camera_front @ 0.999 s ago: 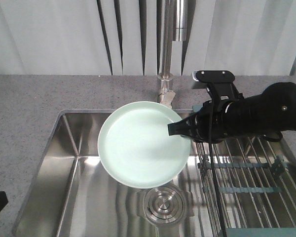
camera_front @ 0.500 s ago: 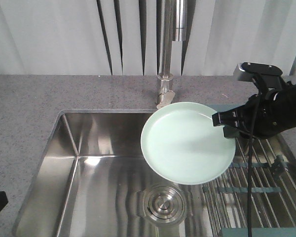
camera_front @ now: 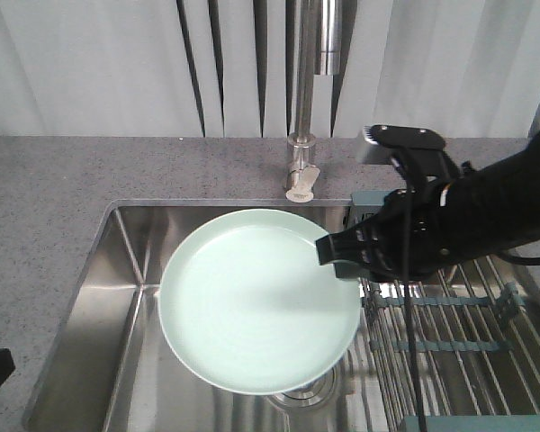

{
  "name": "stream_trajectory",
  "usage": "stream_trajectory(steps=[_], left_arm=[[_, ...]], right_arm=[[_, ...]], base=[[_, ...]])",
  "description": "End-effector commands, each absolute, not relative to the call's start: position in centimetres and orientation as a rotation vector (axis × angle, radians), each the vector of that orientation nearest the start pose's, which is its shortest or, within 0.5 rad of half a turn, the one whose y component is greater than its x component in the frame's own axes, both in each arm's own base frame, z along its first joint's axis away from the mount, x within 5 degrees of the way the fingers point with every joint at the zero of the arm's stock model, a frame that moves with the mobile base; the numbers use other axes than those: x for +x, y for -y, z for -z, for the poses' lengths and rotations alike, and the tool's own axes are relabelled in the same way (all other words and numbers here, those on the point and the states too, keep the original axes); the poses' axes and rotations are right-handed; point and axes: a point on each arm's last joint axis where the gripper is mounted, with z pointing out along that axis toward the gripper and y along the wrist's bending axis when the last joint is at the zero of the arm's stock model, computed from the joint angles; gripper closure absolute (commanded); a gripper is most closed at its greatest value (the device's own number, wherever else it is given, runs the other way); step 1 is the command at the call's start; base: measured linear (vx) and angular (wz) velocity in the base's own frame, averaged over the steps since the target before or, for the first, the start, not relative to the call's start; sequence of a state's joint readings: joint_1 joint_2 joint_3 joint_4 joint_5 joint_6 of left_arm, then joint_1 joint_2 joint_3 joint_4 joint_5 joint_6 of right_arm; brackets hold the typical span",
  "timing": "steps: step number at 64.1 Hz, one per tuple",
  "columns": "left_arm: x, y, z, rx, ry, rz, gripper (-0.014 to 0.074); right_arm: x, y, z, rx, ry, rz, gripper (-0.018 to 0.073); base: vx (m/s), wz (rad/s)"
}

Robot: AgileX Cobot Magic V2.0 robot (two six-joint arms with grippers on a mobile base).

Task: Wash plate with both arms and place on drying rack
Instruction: 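Carry the plate with the right gripper over the dish rack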

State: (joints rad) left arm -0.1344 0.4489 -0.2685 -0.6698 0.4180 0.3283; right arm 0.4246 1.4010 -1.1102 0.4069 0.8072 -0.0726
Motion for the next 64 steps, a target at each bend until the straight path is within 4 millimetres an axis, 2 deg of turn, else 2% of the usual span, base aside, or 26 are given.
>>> stream_trajectory(steps=[1,6,11,17,25,32,42,54,64], left_arm=[[9.4,3.4,-25.5,-0.047,-1.951,0.54,0.0603],[9.4,3.4,-25.5,-0.047,-1.951,0.54,0.0603],[9.4,3.4,-25.5,-0.048,-1.951,0.54,0.0603],[9.4,3.4,-25.5,-0.048,-1.951,0.54,0.0603],[9.4,3.4,-25.5,-0.048,-1.951,0.54,0.0603],[9.4,3.4,-25.5,-0.048,-1.951,0.54,0.0603],[9.4,3.4,-25.5,-0.048,-1.951,0.54,0.0603],[9.4,3.4,-25.5,-0.048,-1.951,0.54,0.0603],[9.4,3.4,-25.5,-0.047,-1.952,0.54,0.0603]], right_arm=[[27.2,-15.4,-31.6,-0.29,-2.424,-0.647,0.0554],[28.8,-15.5,-30.7,-0.226,-2.379,-0.629,0.0554],[30.2,-14.6,-30.2,-0.154,-2.342,-0.602,0.0554],[31.3,-12.7,-30.2,-0.08,-2.32,-0.564,0.0554],[31.6,-9.6,-30.4,-0.02,-2.352,-0.492,0.0554],[30.6,-7.0,-30.9,-0.03,-2.437,-0.406,0.0554],[27.5,-5.4,-32.5,-0.12,-2.524,-0.285,0.0554],[23.7,-5.7,-34.8,-0.133,-2.573,-0.396,0.0554],[22.4,-8.1,-35.9,-0.215,-2.518,-0.528,0.0554]], base=[[0.0,0.0],[0.0,0.0],[0.0,0.0],[0.0,0.0],[0.0,0.0],[0.0,0.0],[0.0,0.0],[0.0,0.0],[0.0,0.0]])
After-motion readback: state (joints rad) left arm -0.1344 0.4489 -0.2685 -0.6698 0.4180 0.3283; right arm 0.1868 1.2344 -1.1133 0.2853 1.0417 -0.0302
